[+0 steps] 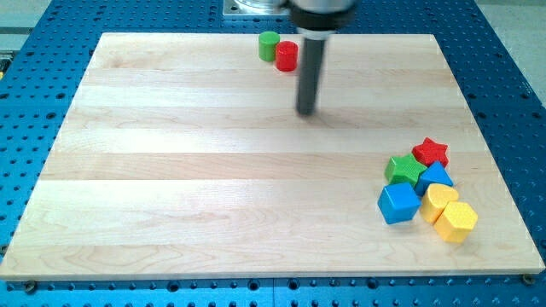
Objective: Move the green circle into the green star
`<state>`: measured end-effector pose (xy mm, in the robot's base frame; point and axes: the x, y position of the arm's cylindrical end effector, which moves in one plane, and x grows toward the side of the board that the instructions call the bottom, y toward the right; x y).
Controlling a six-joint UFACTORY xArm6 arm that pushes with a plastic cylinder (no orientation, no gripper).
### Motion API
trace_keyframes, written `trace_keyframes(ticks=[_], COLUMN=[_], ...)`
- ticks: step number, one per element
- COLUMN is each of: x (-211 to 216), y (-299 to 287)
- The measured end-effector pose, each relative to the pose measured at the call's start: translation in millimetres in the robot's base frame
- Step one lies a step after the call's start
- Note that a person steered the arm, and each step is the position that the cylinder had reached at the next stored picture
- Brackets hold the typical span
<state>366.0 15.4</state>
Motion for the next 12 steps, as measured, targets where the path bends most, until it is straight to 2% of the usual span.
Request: trace_keyframes(ticks=[2, 3, 5, 8, 9, 10, 11, 12], x=[-9.9, -39.8, -106.9, -173.9, -164.7, -112.5, -98.5, -108.4], y=[-170.8, -186.7, -163.2, -28.6, -5.8, -18.8, -20.7, -66.0])
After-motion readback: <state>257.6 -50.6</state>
